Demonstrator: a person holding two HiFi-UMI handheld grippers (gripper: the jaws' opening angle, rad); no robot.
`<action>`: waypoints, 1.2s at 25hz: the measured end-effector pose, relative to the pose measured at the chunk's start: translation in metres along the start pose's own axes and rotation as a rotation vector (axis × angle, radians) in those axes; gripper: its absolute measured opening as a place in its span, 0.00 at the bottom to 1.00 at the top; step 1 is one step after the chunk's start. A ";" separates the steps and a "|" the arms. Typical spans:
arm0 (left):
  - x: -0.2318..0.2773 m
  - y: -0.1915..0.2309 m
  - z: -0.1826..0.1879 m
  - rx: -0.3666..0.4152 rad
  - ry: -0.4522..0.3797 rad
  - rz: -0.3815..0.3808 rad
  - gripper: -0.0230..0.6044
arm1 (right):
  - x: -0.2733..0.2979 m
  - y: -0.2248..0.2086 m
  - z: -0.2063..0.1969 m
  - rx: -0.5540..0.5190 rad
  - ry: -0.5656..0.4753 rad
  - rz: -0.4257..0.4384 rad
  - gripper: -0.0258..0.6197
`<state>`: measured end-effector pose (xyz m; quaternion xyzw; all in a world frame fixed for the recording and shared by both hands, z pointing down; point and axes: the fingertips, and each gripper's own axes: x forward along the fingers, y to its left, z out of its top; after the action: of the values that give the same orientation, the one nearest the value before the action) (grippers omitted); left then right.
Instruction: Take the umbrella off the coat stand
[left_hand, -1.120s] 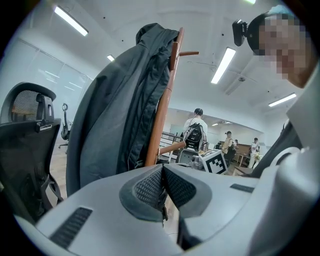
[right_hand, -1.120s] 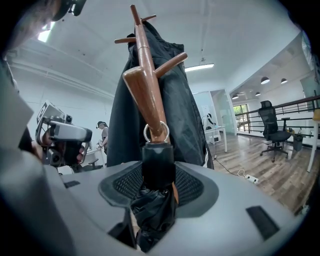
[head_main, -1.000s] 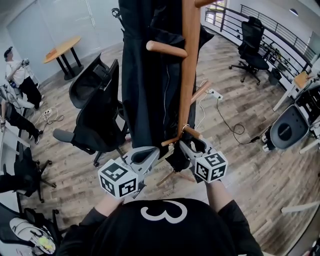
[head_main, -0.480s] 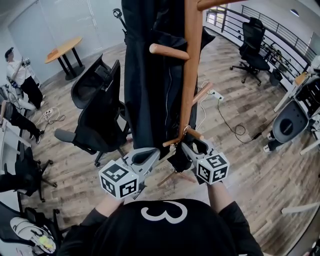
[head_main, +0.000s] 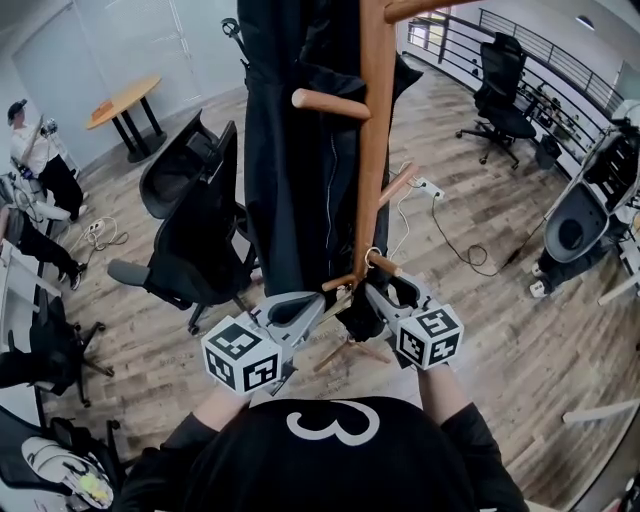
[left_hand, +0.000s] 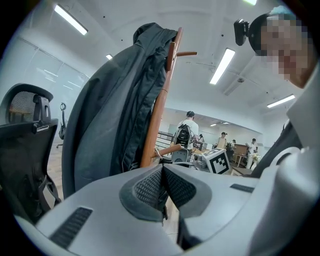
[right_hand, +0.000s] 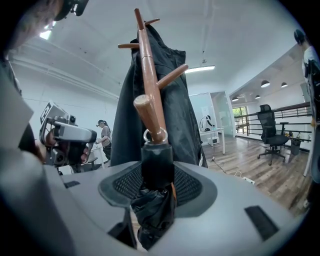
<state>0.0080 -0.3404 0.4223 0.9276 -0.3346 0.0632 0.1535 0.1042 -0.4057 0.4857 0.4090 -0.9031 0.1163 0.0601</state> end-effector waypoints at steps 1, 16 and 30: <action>0.001 -0.003 0.001 0.006 0.000 -0.006 0.06 | -0.003 0.000 0.001 0.000 -0.004 -0.003 0.35; -0.001 -0.027 0.006 0.039 0.010 -0.045 0.06 | -0.039 0.002 0.015 0.002 -0.054 -0.051 0.35; -0.026 -0.053 0.024 0.047 -0.026 -0.111 0.06 | -0.086 0.023 0.035 -0.004 -0.081 -0.145 0.35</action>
<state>0.0227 -0.2942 0.3806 0.9488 -0.2830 0.0504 0.1308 0.1423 -0.3378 0.4310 0.4777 -0.8729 0.0933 0.0327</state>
